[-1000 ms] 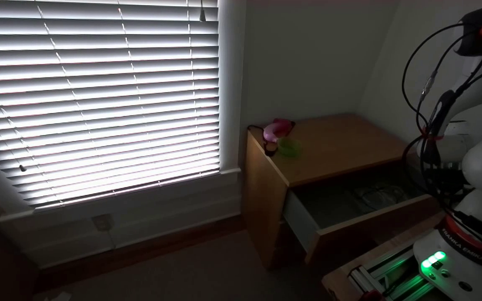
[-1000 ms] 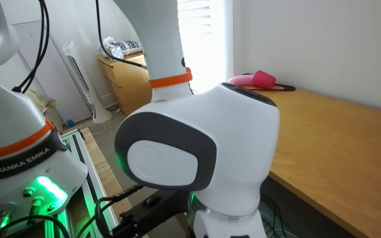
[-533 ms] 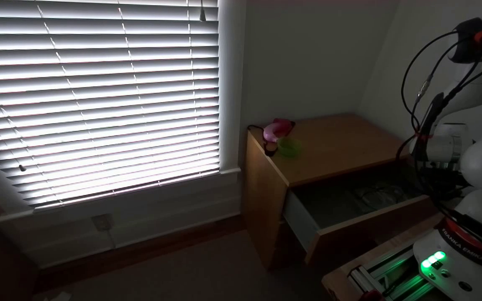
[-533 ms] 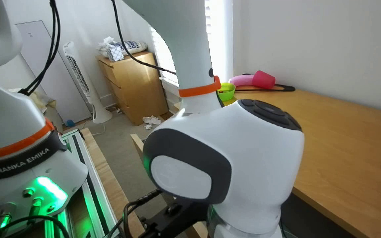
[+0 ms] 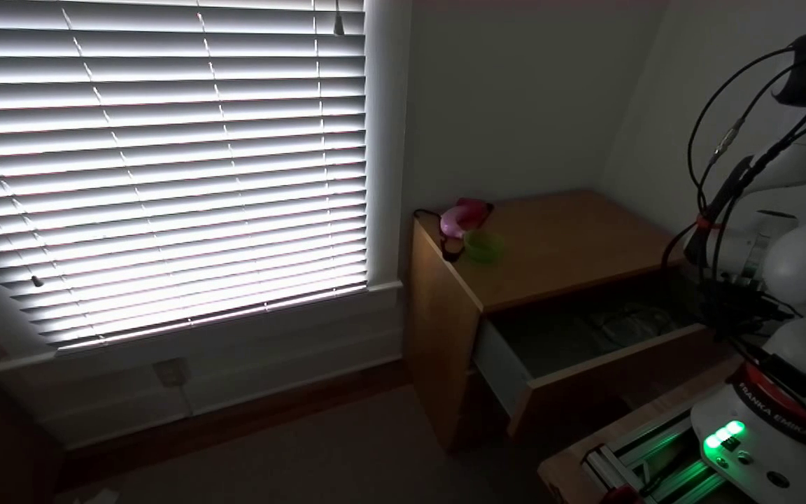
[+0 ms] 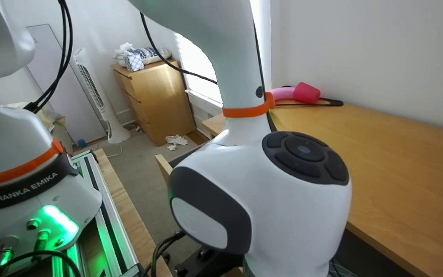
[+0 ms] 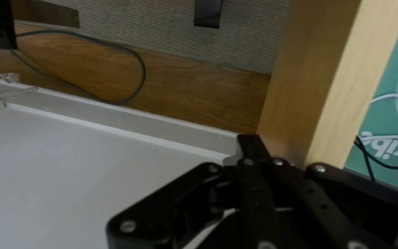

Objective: Close the opened cabinet top drawer

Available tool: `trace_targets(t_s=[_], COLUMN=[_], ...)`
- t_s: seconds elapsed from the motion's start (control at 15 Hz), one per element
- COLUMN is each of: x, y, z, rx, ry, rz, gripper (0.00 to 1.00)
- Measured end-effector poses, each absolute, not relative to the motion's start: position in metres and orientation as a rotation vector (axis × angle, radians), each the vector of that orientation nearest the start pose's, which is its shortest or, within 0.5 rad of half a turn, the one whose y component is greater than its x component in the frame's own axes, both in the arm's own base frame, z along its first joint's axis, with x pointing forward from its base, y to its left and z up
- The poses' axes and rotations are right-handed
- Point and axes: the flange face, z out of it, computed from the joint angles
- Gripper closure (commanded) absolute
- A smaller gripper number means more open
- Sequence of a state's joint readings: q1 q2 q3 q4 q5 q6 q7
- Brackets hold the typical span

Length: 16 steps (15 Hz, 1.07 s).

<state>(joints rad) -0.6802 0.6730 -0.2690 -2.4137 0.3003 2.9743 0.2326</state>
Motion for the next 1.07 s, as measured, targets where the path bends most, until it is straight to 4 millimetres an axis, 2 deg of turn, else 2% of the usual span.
trace_targets(t_s=[0.33,0.87,1.07], x=[0.237,0.294,0.307], y=[-0.391,-0.383,-0.38], z=[0.049,0.056,0.052], rx=[-2.297,-2.176,-2.164], ry=[2.125,1.984,1.939], rz=[0.0,-0.229,-0.285], gripper=[1.0,1.0,1.0])
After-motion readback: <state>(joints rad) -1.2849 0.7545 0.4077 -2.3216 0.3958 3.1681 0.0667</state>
